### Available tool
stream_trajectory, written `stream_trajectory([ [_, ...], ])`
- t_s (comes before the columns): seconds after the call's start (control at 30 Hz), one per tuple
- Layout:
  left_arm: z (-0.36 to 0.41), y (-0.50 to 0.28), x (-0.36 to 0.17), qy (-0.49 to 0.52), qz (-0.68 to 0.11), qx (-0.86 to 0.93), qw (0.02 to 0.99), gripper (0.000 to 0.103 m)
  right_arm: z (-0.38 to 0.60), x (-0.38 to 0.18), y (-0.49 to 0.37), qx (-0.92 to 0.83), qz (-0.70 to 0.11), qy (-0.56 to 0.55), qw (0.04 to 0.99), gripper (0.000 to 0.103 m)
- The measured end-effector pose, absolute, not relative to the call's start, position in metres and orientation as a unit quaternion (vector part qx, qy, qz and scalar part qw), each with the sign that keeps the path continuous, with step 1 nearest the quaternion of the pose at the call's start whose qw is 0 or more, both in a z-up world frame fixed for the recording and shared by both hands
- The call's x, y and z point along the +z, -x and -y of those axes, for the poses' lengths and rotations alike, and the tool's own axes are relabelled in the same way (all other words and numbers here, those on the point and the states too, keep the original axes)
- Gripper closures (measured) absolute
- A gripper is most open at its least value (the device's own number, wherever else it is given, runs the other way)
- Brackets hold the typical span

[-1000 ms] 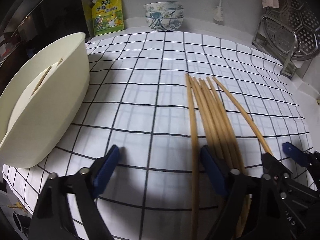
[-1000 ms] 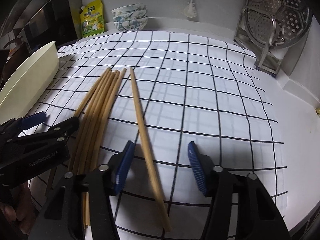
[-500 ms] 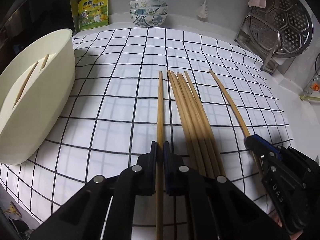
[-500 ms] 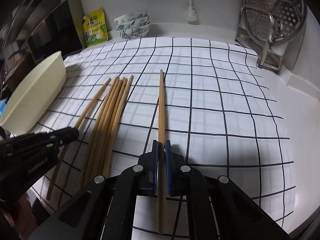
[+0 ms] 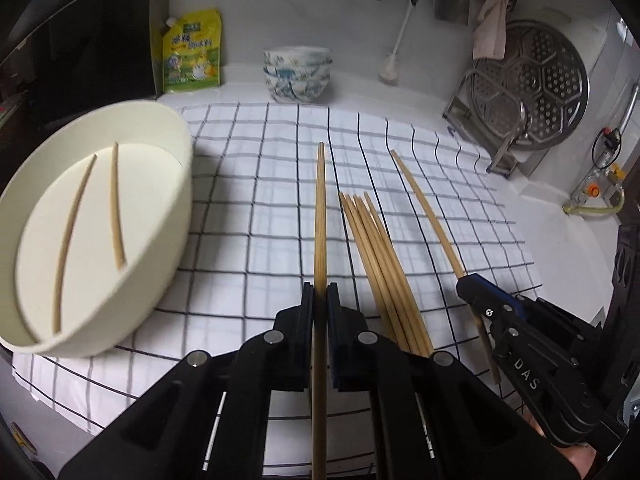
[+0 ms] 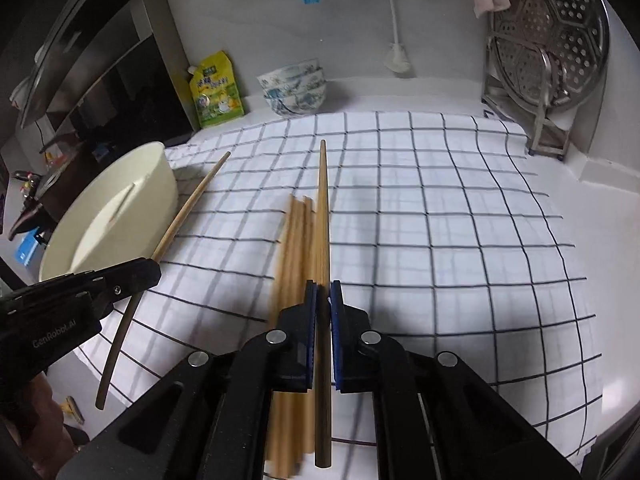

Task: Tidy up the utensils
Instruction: 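Carry both held chopsticks over the basin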

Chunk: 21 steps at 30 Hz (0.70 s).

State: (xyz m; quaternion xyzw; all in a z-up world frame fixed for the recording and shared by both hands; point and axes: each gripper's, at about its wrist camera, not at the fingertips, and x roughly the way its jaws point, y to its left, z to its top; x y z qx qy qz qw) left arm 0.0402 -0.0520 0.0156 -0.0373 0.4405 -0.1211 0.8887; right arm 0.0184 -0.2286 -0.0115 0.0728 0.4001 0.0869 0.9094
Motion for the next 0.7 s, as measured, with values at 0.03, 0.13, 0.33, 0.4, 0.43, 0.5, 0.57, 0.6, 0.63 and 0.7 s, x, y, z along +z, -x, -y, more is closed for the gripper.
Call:
stream_trajectory([
  [0.03,0.045,-0.040,0.020,0.038,-0.433,-0.118,0.893,0.096,0.224,-0.008,-0.020,0.090,-0.397,-0.074,0.911,0.096],
  [0.13,0.022,-0.044,0.031,0.043,-0.422,-0.105,0.900,0.096,0.200,0.007,-0.028,0.108,-0.385,-0.074,0.913,0.096],
  [0.33,-0.043,-0.050,0.062,0.054,-0.383,-0.066,0.920,0.096,0.136,0.035,-0.051,0.167,-0.368,-0.072,0.912,0.096],
  [0.4,-0.068,-0.052,0.068,0.057,-0.372,-0.045,0.925,0.096,0.111,0.041,-0.062,0.191,-0.369,-0.069,0.907,0.096],
  [0.43,-0.078,-0.054,0.070,0.059,-0.369,-0.036,0.927,0.096,0.101,0.043,-0.067,0.198,-0.369,-0.066,0.906,0.096],
  [0.5,-0.100,-0.059,0.069,0.062,-0.368,-0.016,0.928,0.096,0.079,0.045,-0.077,0.213,-0.370,-0.059,0.902,0.096],
  [0.57,-0.120,-0.066,0.065,0.065,-0.373,0.001,0.926,0.096,0.056,0.045,-0.090,0.231,-0.380,-0.058,0.894,0.096],
  [0.6,-0.128,-0.069,0.063,0.067,-0.376,0.008,0.924,0.096,0.046,0.044,-0.096,0.238,-0.386,-0.058,0.890,0.096],
  [0.63,-0.135,-0.071,0.060,0.069,-0.378,0.014,0.923,0.096,0.034,0.043,-0.102,0.245,-0.393,-0.057,0.884,0.096],
  [0.7,-0.148,-0.077,0.053,0.074,-0.383,0.022,0.920,0.096,0.014,0.040,-0.112,0.252,-0.405,-0.050,0.878,0.096],
])
